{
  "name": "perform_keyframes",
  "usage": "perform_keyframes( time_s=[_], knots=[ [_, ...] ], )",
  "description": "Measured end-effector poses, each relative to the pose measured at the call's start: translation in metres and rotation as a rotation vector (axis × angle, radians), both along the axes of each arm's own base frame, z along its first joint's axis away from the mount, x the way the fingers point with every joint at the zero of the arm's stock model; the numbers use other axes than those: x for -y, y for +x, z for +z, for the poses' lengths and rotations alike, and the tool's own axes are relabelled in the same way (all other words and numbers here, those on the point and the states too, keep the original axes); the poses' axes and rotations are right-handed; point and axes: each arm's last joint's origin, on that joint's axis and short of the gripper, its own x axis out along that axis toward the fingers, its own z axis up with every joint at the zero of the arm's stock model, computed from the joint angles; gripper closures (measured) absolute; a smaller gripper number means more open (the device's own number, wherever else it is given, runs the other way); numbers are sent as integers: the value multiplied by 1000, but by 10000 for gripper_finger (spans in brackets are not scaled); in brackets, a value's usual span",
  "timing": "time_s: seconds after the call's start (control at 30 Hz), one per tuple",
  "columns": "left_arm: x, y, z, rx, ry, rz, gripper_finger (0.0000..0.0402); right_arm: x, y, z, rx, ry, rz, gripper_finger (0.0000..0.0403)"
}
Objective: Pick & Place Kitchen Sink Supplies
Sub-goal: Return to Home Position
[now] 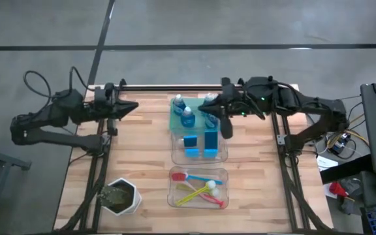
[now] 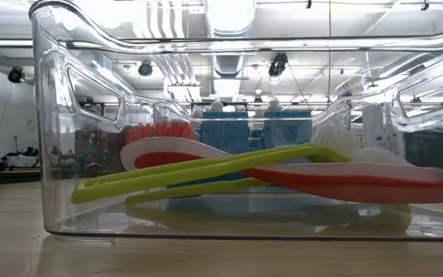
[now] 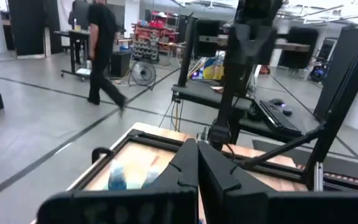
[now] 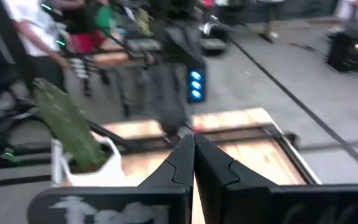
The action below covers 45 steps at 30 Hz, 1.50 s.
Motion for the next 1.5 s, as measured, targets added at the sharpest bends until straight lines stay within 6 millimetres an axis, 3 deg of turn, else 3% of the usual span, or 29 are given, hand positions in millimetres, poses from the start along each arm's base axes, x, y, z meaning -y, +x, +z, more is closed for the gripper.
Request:
perform_keyframes(
  time_s=[0.23, 0.53, 0.8, 1.07, 1.5],
  knots=[
    [-1, -10, -34, -33, -10, 42, 401, 6, -47, -40, -36, 10, -217, 394],
    [-2, -7, -89, -122, -3, 74, 401, 8, -101, -105, -175, -23, -240, 394],
    [-1, -9, -116, 80, 21, 48, 401, 3, -121, -155, -9, 9, -89, 394],
    [1, -15, -162, 37, 5, 6, 401, 2, -147, -198, 148, 41, -50, 394],
    [2, -14, -215, 1, -77, -33, 401, 1, -173, -255, 366, 80, 8, 394]
  ],
)
